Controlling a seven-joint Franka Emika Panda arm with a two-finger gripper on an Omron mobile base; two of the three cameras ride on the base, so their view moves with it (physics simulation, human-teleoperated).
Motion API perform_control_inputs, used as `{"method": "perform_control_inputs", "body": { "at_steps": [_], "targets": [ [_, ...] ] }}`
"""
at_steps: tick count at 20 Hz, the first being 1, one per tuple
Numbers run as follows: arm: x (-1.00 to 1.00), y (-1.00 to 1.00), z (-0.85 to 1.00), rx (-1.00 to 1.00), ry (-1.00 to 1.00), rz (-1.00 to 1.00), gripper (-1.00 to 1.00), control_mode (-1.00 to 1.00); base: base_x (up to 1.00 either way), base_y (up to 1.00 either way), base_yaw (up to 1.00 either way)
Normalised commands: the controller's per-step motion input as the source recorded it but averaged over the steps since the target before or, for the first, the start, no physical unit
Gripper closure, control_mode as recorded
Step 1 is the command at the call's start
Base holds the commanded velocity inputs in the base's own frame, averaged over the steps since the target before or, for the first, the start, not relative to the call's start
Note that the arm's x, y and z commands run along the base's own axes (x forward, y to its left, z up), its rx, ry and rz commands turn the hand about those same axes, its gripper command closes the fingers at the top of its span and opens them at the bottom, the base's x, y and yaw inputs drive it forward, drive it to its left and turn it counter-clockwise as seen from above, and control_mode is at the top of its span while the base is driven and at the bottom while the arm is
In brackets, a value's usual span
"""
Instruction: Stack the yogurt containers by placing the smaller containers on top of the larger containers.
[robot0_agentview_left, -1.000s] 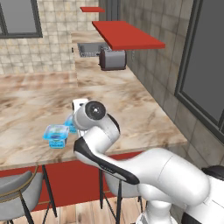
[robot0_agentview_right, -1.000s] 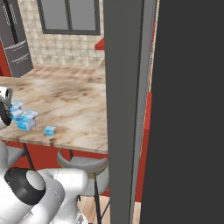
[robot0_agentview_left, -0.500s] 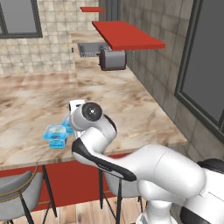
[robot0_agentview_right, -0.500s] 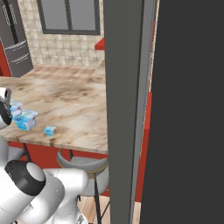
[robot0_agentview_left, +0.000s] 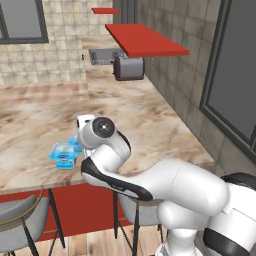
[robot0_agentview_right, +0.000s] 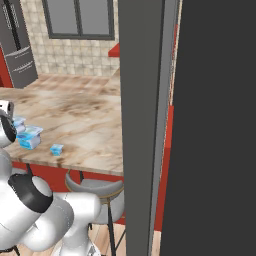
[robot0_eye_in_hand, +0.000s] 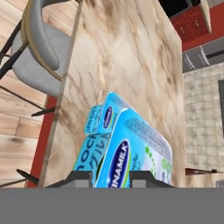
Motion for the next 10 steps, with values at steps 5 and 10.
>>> {"method": "perform_control_inputs", "body": {
  "at_steps": [5, 10],
  "targets": [
    [0.04, 0.15, -0.19, 0.0, 0.0, 0.03, 1.0, -1.0, 0.0, 0.0, 0.0],
    [0.12, 0.05, -0.1, 0.0, 0.0, 0.03, 1.0, -1.0, 0.0, 0.0, 0.0]
  ]
}}
